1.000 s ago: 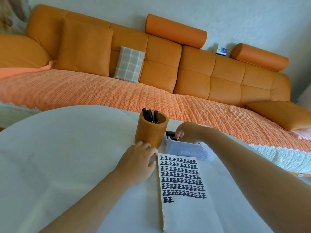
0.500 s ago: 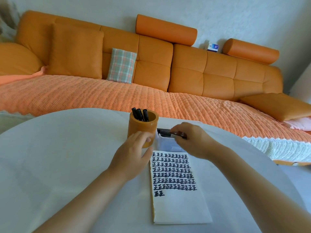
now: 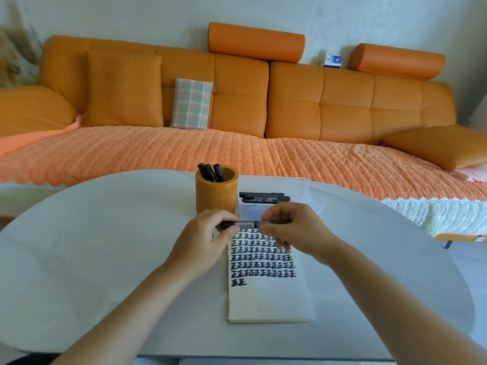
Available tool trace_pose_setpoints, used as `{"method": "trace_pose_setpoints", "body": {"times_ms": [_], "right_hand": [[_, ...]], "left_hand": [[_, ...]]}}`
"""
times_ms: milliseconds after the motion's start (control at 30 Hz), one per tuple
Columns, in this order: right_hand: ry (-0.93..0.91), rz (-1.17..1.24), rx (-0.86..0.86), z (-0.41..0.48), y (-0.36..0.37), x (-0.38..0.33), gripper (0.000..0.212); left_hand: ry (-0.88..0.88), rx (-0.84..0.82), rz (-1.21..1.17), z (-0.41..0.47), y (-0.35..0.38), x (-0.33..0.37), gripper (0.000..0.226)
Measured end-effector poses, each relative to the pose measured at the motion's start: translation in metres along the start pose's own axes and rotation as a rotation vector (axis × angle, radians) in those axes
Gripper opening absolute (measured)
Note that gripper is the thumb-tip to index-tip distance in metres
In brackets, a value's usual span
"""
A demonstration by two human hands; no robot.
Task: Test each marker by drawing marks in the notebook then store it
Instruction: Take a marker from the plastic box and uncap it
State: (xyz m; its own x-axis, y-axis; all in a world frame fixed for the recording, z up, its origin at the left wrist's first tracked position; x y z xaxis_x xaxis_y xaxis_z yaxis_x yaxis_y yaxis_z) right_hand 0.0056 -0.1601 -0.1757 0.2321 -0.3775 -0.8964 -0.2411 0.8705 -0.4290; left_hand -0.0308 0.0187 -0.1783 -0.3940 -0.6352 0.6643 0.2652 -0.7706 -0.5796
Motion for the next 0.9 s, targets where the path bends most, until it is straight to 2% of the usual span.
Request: {"method": "trace_pose_setpoints", "body": {"times_ms": [133, 233, 300, 467, 567, 600, 700, 900], "right_hand": [[0.013, 0.417, 0.048, -0.004, 0.008, 0.004, 0.008], [-0.041, 0.477, 0.088, -0.006, 0.011, -0.001, 0.014], [-0.089, 0.462, 0.104, -0.008, 0.010, -0.009, 0.018], [-0.091, 0.004, -0.025, -0.011, 0.017, -0.014, 0.023], [-0.149, -0.554, -0.124, -0.017, 0.027, -0.009, 0.025], [-0.175, -0.663, -0.140, -0.018, 0.031, -0.007, 0.025], [-0.241, -0.710, -0.204, -0.022, 0.040, -0.007, 0.025], [-0.394, -0.854, -0.221, -0.026, 0.053, -0.016, 0.021]], "left_hand": [[-0.008, -0.052, 0.000, -0.007, 0.009, 0.008, 0.011], [-0.003, -0.172, -0.018, -0.013, 0.023, 0.017, 0.012], [-0.030, -0.191, -0.061, -0.015, 0.024, 0.019, 0.011], [-0.056, -0.057, -0.030, -0.013, 0.002, 0.014, 0.012], [-0.026, -0.065, -0.006, -0.015, 0.001, 0.015, 0.026], [-0.009, -0.088, 0.025, -0.016, 0.004, 0.016, 0.030], [0.042, -0.195, 0.158, -0.020, 0.017, 0.015, 0.036], [0.064, -0.244, 0.245, -0.023, 0.025, 0.016, 0.018]]}}
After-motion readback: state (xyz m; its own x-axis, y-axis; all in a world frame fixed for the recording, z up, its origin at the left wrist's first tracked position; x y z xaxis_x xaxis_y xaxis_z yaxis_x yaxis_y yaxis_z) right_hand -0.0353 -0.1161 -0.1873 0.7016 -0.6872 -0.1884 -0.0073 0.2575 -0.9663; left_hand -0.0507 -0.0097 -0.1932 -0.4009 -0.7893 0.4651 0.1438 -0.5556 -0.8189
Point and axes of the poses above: each hand's wrist, its own z-axis towards the middle knuckle, its own y-axis out of the palm, x = y × z, the point moved 10 cm from there along z, towards the middle knuckle, and after that the axes turned 5 degrees about -y, right-handed, at the moved point
